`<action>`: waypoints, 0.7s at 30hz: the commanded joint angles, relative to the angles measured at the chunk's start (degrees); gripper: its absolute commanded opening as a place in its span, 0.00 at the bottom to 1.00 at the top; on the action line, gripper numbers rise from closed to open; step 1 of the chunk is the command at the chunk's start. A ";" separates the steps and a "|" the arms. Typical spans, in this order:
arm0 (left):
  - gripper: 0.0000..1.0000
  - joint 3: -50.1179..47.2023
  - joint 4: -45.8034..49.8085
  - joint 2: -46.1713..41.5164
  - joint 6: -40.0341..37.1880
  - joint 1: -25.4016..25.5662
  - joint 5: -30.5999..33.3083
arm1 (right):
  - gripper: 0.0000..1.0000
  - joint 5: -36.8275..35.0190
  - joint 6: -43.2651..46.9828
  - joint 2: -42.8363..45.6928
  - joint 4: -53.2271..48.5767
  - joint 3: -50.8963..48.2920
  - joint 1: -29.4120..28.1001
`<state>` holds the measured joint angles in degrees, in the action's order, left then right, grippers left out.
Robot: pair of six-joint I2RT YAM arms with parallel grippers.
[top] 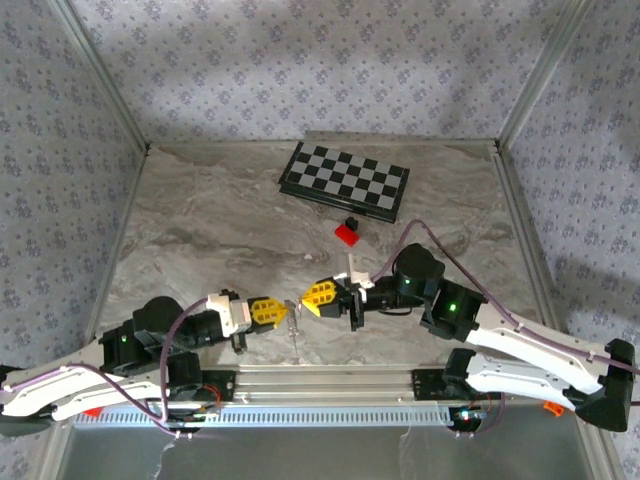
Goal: Put the keys on the keyring
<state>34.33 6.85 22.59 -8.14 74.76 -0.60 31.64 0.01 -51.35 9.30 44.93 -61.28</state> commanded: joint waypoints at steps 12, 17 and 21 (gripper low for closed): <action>0.00 0.25 -6.67 0.40 0.12 0.42 1.48 | 0.00 -2.52 2.05 1.73 1.16 -0.22 -1.65; 0.00 0.30 -6.71 0.80 0.07 0.47 1.48 | 0.00 -3.60 2.34 2.46 1.38 -0.71 -1.92; 0.00 0.14 -6.76 0.61 0.39 0.44 1.48 | 0.00 -4.30 2.10 3.43 2.51 -1.50 -2.01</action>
<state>34.28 3.27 23.35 -8.10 74.76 0.14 28.40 1.15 -49.23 9.72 44.03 -62.76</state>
